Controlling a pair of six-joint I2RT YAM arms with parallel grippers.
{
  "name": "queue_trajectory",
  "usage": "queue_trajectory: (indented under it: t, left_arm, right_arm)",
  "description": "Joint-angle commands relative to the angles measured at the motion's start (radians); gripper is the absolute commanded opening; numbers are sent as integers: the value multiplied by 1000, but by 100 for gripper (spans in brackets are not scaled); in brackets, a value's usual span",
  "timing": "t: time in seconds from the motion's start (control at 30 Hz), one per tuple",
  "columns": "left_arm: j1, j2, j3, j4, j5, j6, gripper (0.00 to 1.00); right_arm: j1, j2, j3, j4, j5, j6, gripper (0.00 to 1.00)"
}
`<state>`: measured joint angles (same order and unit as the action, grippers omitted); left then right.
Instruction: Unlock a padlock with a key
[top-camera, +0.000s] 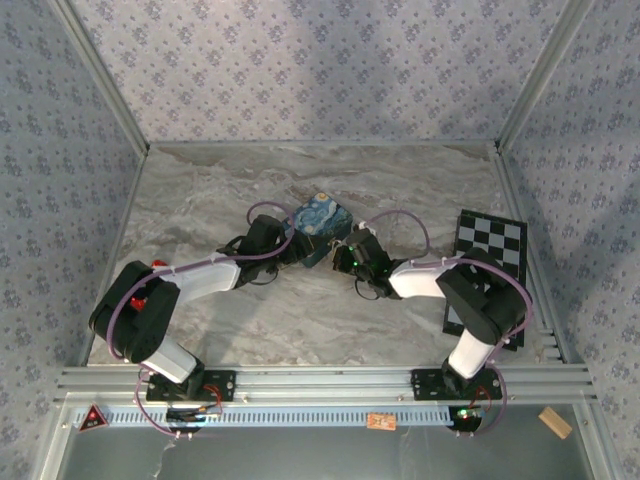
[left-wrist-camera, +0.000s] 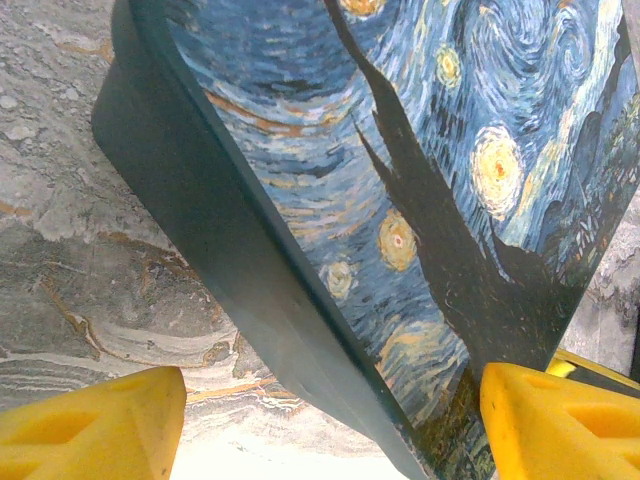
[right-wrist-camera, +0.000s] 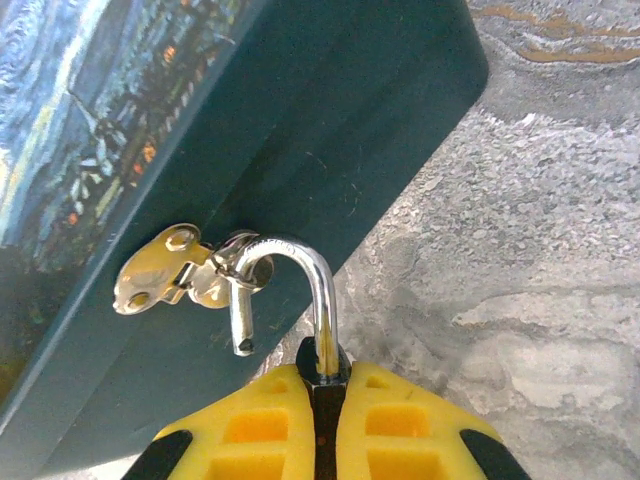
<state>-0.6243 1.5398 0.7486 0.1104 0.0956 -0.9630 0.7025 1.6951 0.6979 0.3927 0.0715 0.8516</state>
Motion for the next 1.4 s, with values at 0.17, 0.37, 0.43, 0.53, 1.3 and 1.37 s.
queue_trajectory:
  t: [0.17, 0.37, 0.43, 0.53, 1.3, 1.37]
  left_arm:
    - [-12, 7, 16, -2, -11, 1, 77]
    - [-16, 10, 15, 5, -17, -1, 77]
    - [-20, 14, 14, 12, -15, -5, 77]
    - [-25, 23, 17, 21, -11, -9, 77]
    - [-29, 14, -2, 38, -19, -11, 77]
    - [-29, 14, 0, 40, -17, -13, 77]
  right_arm:
    - [0, 20, 59, -53, 79, -57, 4]
    - [9, 20, 91, -67, 56, -30, 3]
    - [16, 26, 105, -69, 50, -14, 3]
    - [28, 34, 124, -86, 54, 12, 2]
    - [-17, 68, 136, -101, 136, -25, 0]
    - [-16, 69, 136, -84, 113, 10, 0]
